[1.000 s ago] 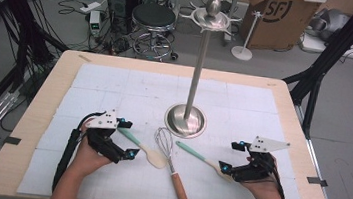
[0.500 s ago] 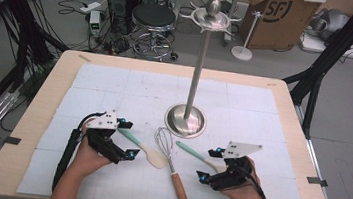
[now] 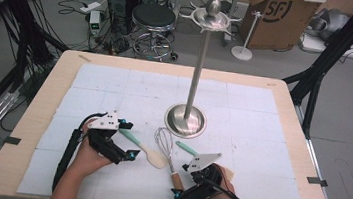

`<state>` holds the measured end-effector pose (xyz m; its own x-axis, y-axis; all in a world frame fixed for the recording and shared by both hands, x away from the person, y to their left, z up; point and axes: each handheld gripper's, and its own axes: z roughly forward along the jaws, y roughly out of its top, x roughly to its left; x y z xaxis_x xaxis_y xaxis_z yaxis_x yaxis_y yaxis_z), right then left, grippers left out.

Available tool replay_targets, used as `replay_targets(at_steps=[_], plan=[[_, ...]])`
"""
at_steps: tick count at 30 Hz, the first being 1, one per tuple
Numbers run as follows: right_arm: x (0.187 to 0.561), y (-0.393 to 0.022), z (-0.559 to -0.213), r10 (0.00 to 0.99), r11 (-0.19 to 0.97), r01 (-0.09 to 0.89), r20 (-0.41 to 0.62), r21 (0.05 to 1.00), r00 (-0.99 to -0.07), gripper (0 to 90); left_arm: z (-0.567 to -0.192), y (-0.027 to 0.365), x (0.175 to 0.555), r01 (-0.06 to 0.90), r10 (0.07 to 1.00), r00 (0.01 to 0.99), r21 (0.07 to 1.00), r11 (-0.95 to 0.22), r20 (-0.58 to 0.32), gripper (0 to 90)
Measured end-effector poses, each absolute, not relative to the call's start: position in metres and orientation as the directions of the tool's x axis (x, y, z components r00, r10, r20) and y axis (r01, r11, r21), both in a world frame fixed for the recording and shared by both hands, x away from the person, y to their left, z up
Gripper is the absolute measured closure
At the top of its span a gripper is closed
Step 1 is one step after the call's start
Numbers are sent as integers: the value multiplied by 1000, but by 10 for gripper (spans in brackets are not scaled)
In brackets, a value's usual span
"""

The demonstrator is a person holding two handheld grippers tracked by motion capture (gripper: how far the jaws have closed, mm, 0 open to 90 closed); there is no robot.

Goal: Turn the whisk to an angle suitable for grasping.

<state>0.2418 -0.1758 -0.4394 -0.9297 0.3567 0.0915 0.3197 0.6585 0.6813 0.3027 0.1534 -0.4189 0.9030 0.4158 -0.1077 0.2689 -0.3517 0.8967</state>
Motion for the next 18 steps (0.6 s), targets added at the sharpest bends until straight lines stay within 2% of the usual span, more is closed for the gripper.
replay_targets(at_steps=[3,6,11,18], plan=[[242,-175,-443,360,676,320,81,664,-929,183,-419,154,303,268,415,904,896,-355,-105,21],[246,-181,-441,361,670,325,89,667,-928,277,-419,154,303,268,414,904,896,-355,-106,21],[253,-194,-438,393,662,352,94,662,-915,370,-419,153,303,272,412,904,895,-353,-112,21],[256,-204,-435,390,669,357,101,652,-915,524,-419,153,303,271,411,905,896,-352,-112,21]])
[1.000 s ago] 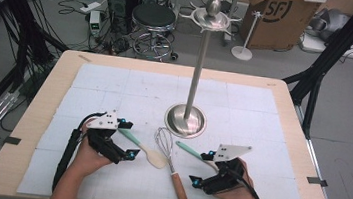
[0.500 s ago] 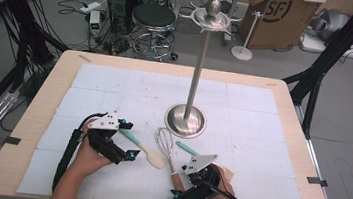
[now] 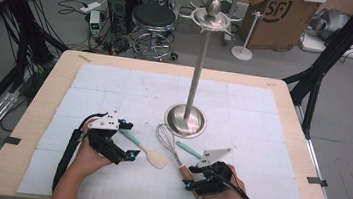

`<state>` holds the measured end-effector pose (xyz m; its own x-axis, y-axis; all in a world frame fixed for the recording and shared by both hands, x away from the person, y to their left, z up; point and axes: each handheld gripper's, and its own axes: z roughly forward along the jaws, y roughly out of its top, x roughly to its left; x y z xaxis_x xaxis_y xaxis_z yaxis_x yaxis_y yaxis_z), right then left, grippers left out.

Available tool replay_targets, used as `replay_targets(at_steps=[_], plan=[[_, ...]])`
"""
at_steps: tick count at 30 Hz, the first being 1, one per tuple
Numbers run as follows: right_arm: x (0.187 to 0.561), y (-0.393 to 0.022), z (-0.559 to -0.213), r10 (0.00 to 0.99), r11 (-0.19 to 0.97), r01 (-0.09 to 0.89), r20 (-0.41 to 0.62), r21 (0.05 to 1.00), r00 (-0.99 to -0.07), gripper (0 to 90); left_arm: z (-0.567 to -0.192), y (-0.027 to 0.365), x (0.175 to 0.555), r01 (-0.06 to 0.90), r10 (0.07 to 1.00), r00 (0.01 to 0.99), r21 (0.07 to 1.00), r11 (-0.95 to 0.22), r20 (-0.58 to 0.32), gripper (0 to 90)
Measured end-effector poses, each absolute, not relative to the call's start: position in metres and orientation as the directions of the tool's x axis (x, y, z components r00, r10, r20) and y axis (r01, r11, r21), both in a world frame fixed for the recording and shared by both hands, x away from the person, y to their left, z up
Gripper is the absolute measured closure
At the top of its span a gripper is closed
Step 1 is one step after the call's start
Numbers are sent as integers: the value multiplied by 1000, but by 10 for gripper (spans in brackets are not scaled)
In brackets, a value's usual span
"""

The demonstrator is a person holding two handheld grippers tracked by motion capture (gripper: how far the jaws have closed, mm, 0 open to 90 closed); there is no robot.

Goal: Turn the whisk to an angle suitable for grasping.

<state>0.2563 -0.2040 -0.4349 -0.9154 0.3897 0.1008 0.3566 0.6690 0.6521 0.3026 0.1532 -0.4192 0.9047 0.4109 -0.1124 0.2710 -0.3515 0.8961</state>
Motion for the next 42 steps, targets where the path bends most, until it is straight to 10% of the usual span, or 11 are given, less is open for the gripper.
replay_targets(at_steps=[15,24,42], plan=[[256,-204,-435,453,667,405,91,626,-887,502,-419,153,303,270,408,906,896,-352,-112,21],[254,-204,-435,485,669,398,38,627,-874,699,-419,152,302,270,407,907,895,-354,-112,21],[259,-216,-430,495,593,418,99,688,-863,733,-418,154,303,264,401,909,900,-346,-113,21]])
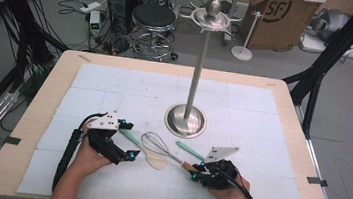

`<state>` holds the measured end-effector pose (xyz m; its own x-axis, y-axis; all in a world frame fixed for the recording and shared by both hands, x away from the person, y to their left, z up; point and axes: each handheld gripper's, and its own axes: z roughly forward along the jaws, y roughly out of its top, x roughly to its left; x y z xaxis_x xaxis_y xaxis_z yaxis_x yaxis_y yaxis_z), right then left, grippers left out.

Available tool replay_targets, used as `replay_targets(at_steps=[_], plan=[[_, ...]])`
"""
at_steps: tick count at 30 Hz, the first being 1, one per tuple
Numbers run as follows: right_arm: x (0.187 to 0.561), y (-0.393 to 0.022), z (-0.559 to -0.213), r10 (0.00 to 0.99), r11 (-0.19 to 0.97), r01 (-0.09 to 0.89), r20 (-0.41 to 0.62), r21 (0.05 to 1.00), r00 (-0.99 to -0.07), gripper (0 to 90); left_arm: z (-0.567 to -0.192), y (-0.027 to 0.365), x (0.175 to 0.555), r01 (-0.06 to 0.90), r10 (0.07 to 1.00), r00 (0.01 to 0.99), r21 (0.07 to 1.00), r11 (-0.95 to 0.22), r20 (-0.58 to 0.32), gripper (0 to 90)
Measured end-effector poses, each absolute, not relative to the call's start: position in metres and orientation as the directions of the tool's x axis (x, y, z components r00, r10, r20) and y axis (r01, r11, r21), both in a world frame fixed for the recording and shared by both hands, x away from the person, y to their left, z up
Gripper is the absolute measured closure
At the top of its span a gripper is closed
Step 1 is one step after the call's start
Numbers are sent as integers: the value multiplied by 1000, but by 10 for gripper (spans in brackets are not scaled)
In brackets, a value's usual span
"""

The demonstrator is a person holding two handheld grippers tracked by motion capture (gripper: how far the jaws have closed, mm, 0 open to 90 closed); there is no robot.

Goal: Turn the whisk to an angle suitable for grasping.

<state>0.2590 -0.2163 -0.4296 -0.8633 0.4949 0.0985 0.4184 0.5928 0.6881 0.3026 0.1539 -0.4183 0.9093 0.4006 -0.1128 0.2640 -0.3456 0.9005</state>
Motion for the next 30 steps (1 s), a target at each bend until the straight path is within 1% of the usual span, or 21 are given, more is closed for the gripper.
replay_targets(at_steps=[6,8,12,15,19,22,24,28,30], plan=[[260,-225,-424,463,552,410,141,726,-875,733,-417,155,302,262,405,907,905,-336,-113,21],[259,-224,-424,430,557,393,151,732,-890,733,-417,156,302,267,411,904,905,-332,-116,21],[257,-219,-425,401,580,372,143,725,-905,732,-417,156,302,261,409,906,905,-337,-109,21],[255,-217,-424,398,580,363,135,730,-908,732,-417,156,302,260,409,906,906,-334,-110,21],[250,-213,-422,347,580,306,111,755,-931,732,-416,156,302,263,411,904,907,-328,-114,21],[244,-204,-422,319,623,238,36,745,-947,732,-416,156,302,263,411,905,908,-328,-114,21],[241,-198,-425,264,651,179,2,737,-965,732,-416,156,302,263,412,904,908,-325,-115,21],[236,-185,-430,207,685,151,7,712,-978,731,-416,157,302,262,410,905,909,-325,-114,21],[236,-180,-434,195,703,152,18,695,-981,729,-416,157,302,262,410,905,909,-324,-115,21]])
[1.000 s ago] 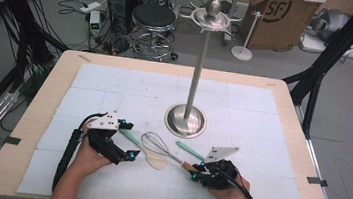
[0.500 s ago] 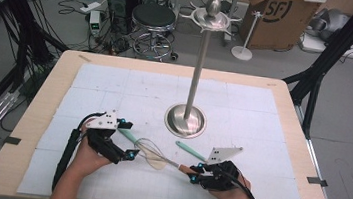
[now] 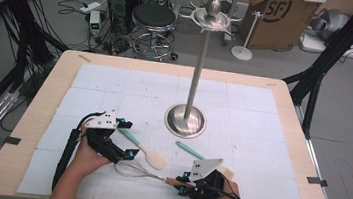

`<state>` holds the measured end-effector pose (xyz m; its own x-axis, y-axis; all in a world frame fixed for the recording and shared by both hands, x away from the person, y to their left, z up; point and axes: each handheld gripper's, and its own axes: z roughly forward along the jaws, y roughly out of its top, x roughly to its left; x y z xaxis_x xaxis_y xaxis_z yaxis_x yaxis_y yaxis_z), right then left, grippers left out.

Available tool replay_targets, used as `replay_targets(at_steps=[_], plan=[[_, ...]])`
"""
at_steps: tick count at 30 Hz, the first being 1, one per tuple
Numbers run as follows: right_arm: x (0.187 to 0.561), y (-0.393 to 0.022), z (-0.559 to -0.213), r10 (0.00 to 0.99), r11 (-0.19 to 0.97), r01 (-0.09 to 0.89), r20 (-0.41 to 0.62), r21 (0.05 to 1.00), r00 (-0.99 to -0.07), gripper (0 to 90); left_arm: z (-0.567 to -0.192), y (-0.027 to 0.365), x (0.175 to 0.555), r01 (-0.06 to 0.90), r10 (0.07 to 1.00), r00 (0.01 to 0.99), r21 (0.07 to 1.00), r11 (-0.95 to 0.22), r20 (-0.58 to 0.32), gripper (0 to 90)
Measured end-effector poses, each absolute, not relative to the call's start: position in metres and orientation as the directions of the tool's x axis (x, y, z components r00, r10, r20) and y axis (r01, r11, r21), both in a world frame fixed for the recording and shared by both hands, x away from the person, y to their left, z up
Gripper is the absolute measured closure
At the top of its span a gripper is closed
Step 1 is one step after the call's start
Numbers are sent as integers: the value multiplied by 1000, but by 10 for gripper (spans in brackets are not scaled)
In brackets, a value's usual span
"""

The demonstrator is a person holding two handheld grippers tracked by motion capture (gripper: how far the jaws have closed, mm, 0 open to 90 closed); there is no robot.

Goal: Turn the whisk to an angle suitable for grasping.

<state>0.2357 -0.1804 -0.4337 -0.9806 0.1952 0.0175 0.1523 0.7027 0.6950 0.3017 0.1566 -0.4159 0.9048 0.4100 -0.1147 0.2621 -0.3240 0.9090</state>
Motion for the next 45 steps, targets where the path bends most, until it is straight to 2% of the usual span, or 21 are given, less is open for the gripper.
replay_targets(at_steps=[2,4,7,9,12,13,14,18,22,26,29,34,40,45], plan=[[238,-179,-438,206,712,184,49,678,-977,718,-416,157,302,261,411,904,909,-324,-114,21],[240,-181,-439,220,710,210,72,672,-973,632,-415,157,302,262,411,904,910,-322,-115,21],[245,-189,-438,236,708,242,100,663,-967,565,-415,158,301,262,412,903,912,-317,-117,21],[246,-194,-439,235,706,251,116,662,-965,559,-414,159,301,263,416,902,914,-310,-118,21],[245,-196,-439,226,710,241,110,662,-968,597,-413,160,301,262,419,900,916,-305,-119,21],[242,-194,-438,208,725,206,77,657,-975,714,-412,160,301,261,421,900,915,-309,-114,21],[241,-193,-438,204,730,196,64,654,-977,723,-409,159,300,252,420,902,915,-315,-104,21],[241,-188,-437,180,743,166,46,649,-983,727,-402,159,298,243,416,904,921,-304,-101,21],[246,-162,-438,132,740,128,44,661,-990,727,-394,154,296,231,417,905,918,-322,-81,21],[252,-146,-440,128,722,133,58,679,-990,721,-390,149,293,225,407,911,913,-342,-72,21],[256,-145,-440,151,716,156,66,681,-986,626,-390,150,294,228,412,909,908,-352,-69,21],[252,-168,-437,192,726,192,74,660,-979,594,-390,151,294,236,420,904,907,-348,-74,21],[245,-188,-439,207,717,204,75,667,-975,740,-390,148,294,234,418,906,901,-366,-66,21],[248,-182,-439,193,723,185,63,665,-979,746,-389,144,292,226,406,912,898,-378,-59,21]])
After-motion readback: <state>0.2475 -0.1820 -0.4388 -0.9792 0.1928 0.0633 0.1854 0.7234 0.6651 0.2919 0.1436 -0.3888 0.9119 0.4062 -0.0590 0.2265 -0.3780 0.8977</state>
